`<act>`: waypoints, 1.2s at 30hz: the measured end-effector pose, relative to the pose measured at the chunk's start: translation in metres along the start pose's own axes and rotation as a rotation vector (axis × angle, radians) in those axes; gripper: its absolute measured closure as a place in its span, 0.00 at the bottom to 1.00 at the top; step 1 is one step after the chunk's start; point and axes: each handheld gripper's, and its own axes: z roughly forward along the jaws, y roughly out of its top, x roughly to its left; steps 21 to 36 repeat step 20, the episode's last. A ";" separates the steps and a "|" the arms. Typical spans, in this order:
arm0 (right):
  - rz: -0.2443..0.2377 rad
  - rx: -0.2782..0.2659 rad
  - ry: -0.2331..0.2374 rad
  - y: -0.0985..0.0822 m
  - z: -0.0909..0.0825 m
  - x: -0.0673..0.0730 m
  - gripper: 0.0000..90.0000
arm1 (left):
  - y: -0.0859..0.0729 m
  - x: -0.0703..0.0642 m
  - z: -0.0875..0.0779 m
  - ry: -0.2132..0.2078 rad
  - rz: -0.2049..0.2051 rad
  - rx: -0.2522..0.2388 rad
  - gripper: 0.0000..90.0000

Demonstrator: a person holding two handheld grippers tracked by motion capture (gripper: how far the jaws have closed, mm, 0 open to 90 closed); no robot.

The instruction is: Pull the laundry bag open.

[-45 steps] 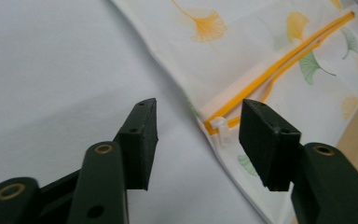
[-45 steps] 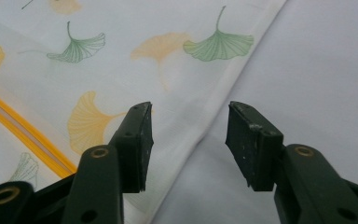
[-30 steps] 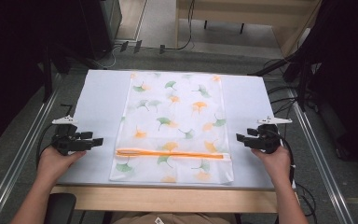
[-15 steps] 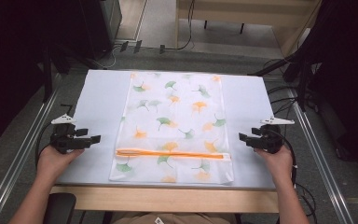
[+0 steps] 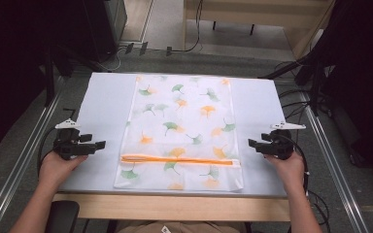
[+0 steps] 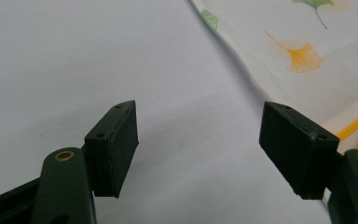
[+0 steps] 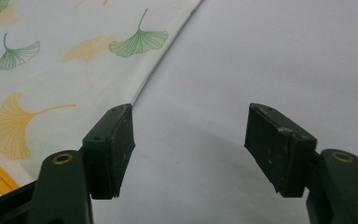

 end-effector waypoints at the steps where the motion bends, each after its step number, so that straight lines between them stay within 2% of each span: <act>1: 0.001 0.000 0.001 0.000 0.000 0.000 0.38 | 0.000 0.000 0.000 -0.002 -0.005 0.001 0.32; 13: 0.000 0.002 -0.003 0.000 0.000 -0.001 0.38 | 0.000 -0.001 -0.001 0.002 0.007 -0.002 0.32; 36: 0.001 0.002 -0.002 0.000 0.000 -0.002 0.38 | 0.001 -0.001 0.000 -0.001 0.002 -0.004 0.32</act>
